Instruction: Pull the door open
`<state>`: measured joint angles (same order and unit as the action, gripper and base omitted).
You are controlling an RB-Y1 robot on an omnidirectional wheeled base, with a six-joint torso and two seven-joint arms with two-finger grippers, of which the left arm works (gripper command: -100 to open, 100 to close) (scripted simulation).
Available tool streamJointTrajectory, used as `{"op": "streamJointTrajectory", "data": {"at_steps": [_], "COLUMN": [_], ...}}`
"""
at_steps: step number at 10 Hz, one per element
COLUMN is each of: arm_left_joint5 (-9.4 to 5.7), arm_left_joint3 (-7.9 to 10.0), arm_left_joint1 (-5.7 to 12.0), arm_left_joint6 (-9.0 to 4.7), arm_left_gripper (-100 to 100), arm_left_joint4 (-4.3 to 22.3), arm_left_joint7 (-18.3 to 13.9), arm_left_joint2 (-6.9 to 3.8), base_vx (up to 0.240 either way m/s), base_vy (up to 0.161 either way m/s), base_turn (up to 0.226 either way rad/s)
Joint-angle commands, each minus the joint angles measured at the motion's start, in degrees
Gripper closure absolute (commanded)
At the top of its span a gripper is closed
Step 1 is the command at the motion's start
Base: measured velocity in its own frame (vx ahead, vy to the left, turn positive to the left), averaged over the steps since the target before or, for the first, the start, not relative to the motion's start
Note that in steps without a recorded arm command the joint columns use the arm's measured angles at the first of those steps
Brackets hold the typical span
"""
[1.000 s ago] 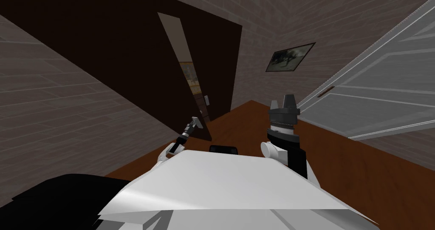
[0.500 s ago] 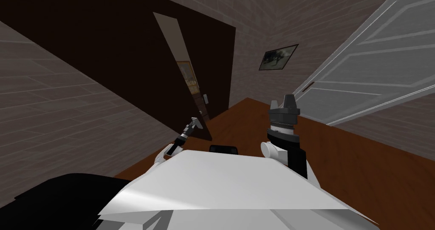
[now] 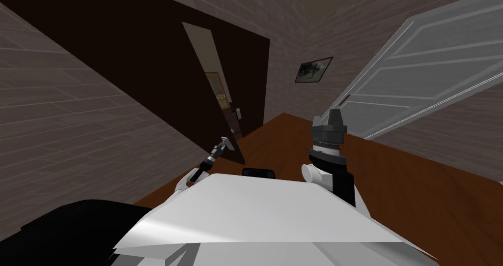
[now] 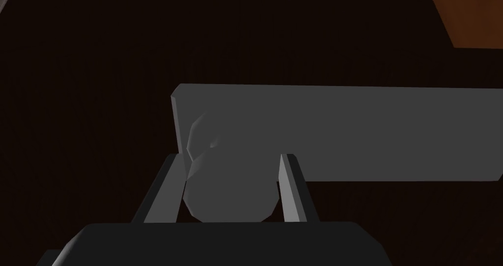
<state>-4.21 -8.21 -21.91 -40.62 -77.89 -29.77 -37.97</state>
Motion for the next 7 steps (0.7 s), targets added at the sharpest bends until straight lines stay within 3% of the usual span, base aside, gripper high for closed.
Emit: {"op": "streamJointTrajectory", "data": {"at_steps": [1, 7], "arm_left_joint5": [0.05, 0.24], "arm_left_joint3": [-0.1, -0.54], "arm_left_joint1": [-0.14, -0.73], "arm_left_joint6": [-0.92, -4.85], "arm_left_gripper": [100, 100], "arm_left_joint4": [0.39, 2.05], "arm_left_joint7": [-0.37, -1.97], "arm_left_joint2": [-0.53, -2.81], "base_vx": [-0.124, -0.194], "base_vy": [0.052, 0.1], "base_turn": [-0.117, -0.145]}}
